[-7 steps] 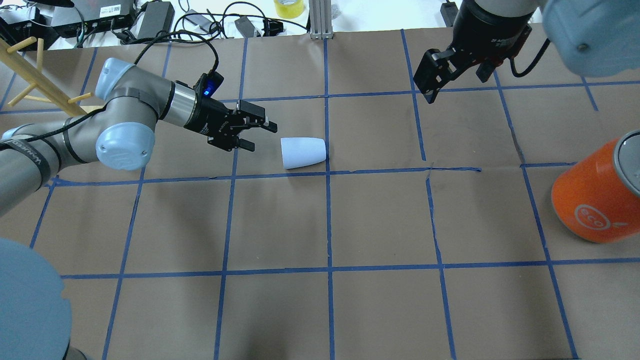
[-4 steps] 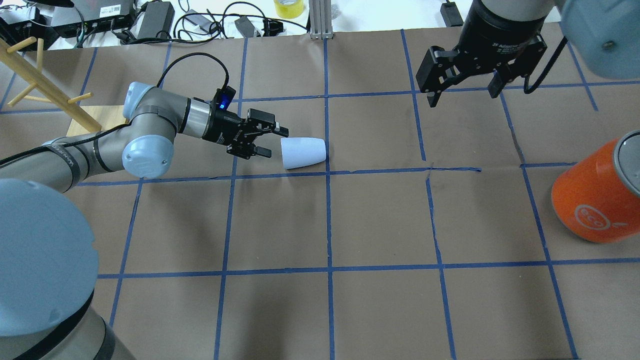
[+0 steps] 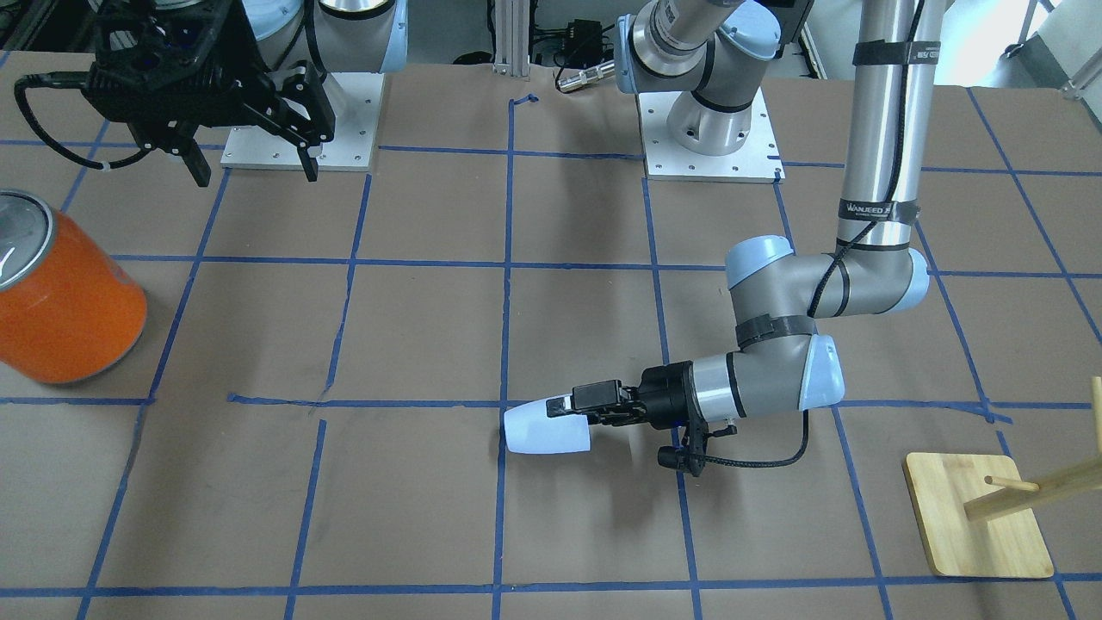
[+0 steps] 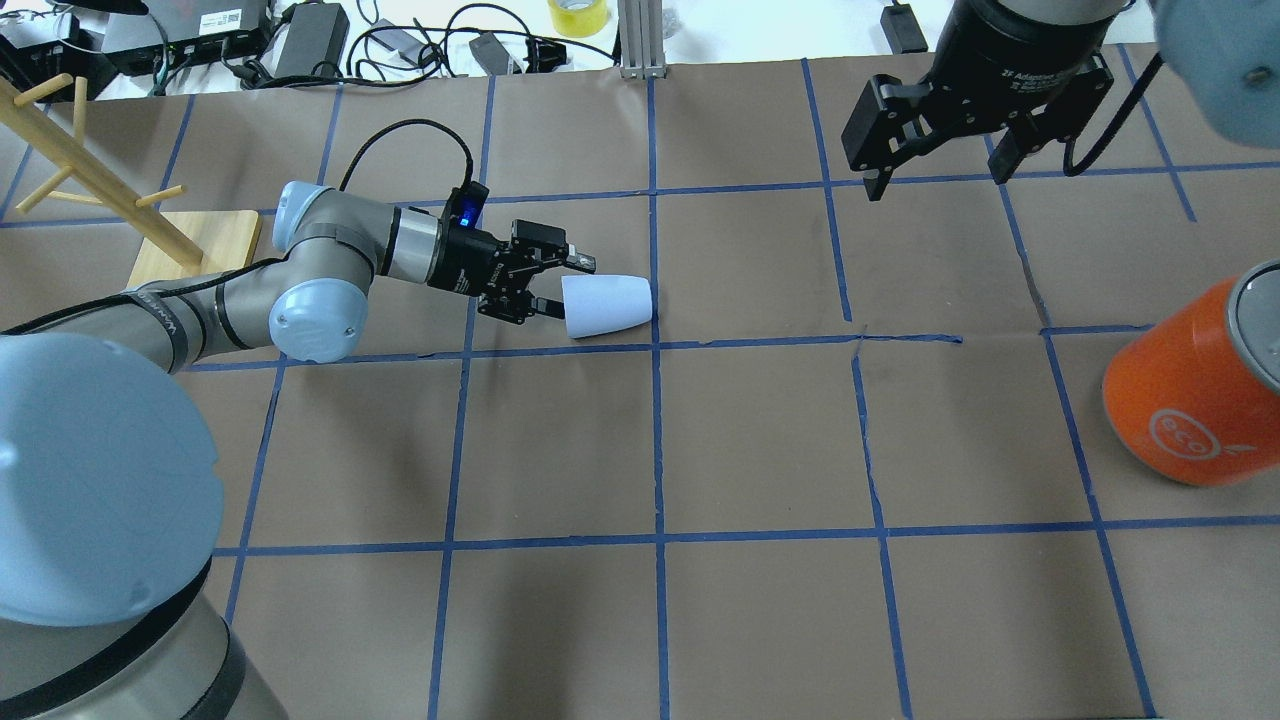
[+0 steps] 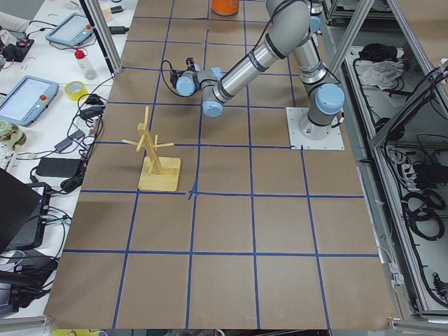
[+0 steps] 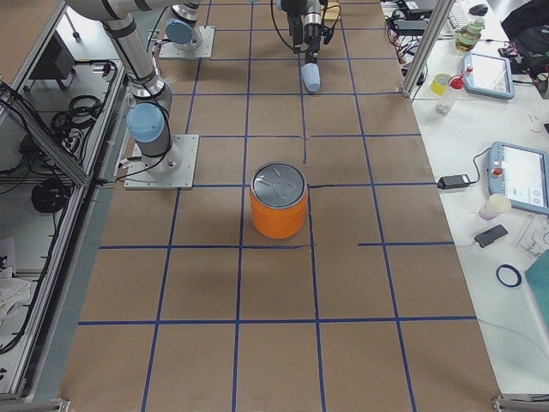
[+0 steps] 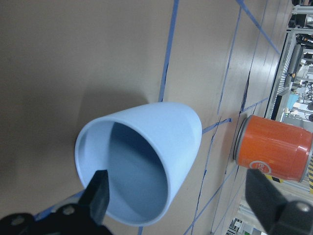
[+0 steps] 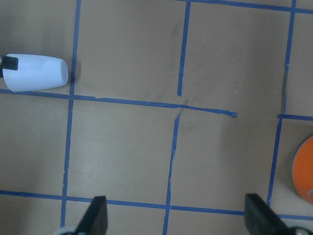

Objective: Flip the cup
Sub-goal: 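Reach the left gripper to the cup's base and grasp it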

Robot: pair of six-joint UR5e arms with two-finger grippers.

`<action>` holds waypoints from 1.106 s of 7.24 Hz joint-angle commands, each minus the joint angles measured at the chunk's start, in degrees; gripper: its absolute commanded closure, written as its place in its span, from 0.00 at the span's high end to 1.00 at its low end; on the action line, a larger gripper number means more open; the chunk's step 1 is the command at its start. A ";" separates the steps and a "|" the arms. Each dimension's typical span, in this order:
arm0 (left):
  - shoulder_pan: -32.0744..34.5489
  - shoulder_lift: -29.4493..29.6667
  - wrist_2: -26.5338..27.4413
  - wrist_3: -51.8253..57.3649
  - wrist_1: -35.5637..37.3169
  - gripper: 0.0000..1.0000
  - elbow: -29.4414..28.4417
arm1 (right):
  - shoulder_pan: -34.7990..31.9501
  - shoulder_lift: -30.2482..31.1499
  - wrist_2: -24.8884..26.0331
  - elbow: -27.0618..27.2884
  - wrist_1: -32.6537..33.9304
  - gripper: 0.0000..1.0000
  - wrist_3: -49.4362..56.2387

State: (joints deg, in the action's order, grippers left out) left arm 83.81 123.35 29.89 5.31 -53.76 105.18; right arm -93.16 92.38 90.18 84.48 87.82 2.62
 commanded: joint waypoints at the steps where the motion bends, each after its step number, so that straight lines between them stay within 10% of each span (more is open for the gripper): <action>1: 0.74 0.49 0.60 -1.44 6.88 0.43 0.03 | -0.01 2.18 -0.17 1.12 0.25 1.00 0.02; 3: 0.83 0.49 1.14 -7.64 12.09 0.05 -0.06 | 0.08 2.62 0.00 1.74 1.22 1.00 -0.07; 8: 0.92 -1.96 1.31 -15.21 15.88 0.00 -0.85 | -0.01 4.12 -0.09 4.03 1.74 1.00 -7.76</action>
State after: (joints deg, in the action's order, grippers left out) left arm 84.67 122.61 31.15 -6.74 -38.43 104.89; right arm -93.17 96.43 90.14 88.32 89.52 -0.92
